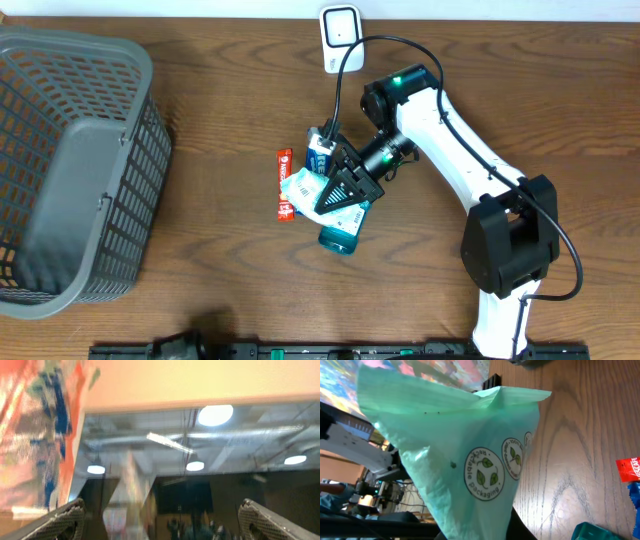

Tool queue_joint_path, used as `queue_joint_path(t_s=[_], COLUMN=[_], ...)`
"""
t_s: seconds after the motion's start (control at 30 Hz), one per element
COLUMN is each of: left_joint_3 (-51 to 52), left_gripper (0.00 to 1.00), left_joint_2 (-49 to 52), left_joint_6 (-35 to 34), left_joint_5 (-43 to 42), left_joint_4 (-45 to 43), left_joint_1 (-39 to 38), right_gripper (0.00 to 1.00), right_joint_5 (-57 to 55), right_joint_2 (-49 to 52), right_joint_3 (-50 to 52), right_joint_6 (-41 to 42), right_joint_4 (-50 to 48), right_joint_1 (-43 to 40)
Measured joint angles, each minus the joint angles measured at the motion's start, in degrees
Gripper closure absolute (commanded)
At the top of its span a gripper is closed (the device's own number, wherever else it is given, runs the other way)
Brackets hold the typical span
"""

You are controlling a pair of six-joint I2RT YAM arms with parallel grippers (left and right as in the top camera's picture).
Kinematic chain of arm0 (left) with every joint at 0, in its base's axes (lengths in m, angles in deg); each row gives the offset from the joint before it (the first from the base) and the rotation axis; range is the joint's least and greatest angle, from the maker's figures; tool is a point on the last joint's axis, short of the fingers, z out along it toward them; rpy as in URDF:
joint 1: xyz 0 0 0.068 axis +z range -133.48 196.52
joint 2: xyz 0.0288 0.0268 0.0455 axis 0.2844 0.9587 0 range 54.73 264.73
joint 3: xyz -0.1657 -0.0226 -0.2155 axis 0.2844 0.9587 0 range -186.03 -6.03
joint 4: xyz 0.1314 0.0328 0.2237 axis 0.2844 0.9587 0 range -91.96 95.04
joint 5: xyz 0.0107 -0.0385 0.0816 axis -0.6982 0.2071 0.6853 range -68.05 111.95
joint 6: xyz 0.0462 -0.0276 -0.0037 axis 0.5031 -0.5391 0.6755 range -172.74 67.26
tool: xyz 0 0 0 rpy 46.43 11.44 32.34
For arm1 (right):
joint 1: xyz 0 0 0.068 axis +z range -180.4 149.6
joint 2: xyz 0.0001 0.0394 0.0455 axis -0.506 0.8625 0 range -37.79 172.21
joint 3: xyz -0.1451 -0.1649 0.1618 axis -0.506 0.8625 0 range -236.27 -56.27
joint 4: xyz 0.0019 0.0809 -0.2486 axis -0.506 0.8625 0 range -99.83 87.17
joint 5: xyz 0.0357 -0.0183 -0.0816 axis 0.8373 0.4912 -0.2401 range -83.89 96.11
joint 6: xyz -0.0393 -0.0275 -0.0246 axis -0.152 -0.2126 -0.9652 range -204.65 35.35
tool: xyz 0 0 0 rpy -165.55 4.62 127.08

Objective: Scan the item barcode
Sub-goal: 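Lift the wipes pack with the right gripper and carry it toward the scanner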

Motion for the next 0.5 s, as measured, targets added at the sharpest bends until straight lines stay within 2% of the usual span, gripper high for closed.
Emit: queue_joint_path(t_s=[0.13, 0.23, 0.37, 0.5], left_joint_3=[3.21, 7.41, 11.47, 14.08], left_gripper=[0.02, 0.02, 0.02, 0.02], left_joint_2=[-0.13, 0.0, -0.02, 0.0], left_joint_6=[-0.48, -3.1, -6.95, -8.81], left_joint_5=[-1.53, -2.6, -3.23, -3.13], left_joint_4=[-2.23, -3.63, -5.42, -5.84], left_joint_1=[-0.39, -0.85, -1.03, -1.05], right_gripper=[0.99, 0.99, 0.99, 0.99], right_joint_5=[-1.2, -3.54, -10.97, -26.49], right_joint_2=[0.0, -0.02, -0.02, -0.02], right_joint_3=[-0.02, -0.02, -0.09, -0.09], right_joint_6=[0.17, 3.82, 16.28, 32.61], right_joint_4=[-1.2, -5.07, -16.04, -25.97], right_joint_1=[-0.02, -0.15, -0.63, -0.66])
